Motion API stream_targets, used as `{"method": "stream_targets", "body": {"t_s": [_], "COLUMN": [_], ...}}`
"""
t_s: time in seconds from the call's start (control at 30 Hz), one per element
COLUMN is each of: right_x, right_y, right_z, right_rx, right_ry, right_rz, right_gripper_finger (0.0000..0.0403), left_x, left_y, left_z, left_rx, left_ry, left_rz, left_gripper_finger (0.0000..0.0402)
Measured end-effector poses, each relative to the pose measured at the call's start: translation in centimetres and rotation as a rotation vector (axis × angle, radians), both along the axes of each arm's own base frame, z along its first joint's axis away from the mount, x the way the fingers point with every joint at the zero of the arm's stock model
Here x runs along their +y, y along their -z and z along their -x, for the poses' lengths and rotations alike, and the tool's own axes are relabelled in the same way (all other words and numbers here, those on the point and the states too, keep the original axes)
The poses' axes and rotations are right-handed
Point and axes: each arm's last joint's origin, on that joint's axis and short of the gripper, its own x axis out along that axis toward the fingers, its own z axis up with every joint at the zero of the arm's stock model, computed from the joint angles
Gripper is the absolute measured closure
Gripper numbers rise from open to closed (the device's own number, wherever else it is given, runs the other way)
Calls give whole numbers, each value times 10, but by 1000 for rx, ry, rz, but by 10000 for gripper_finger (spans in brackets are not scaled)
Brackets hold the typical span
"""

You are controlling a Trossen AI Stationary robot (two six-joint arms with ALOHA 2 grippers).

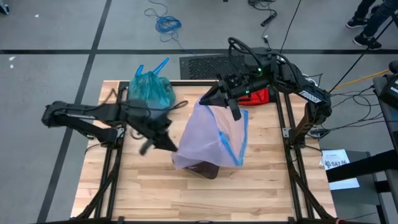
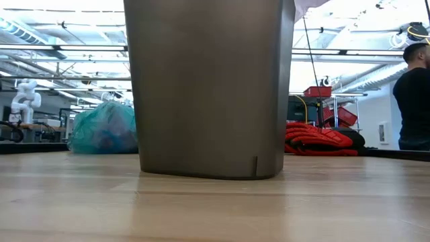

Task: Place trash/remove bag and relplace
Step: Insert the new pink trash bag into the trash bin

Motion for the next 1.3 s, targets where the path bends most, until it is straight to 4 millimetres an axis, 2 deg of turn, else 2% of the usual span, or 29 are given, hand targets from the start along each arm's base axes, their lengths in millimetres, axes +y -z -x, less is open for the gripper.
{"method": "stream_targets", "body": {"t_s": [0.2, 0.27, 0.37, 0.47, 0.63, 0.9, 1.17, 1.3], "right_x": [0, 0, 0, 3, 10, 23, 54, 73], "right_y": [-1, -2, -2, -2, -2, -3, -1, 6], "right_z": [0, -1, 0, -1, -1, -1, -1, -11], "right_rx": [-15, -23, -19, -13, -13, 5, 43, 88], "right_ry": [-1, 0, 4, -1, -21, -50, -131, -171], "right_rz": [13, 10, -12, -27, -36, -92, -170, -224], "right_gripper_finger": [403, 403, 403, 403, 403, 403, 403, 403], "left_x": [0, 1, 1, 1, 2, 7, 14, 17], "left_y": [43, 48, 59, 64, 40, 7, -26, -36], "left_z": [-52, -67, -82, -87, -67, -13, 40, 59], "left_rx": [87, 39, 27, 41, -5, 32, -98, -152], "left_ry": [-138, -148, -154, -165, -167, -259, -371, -391], "left_rz": [-60, -53, -33, -13, 0, -16, -27, -24], "left_gripper_finger": [402, 402, 402, 402, 402, 402, 402, 402]}}
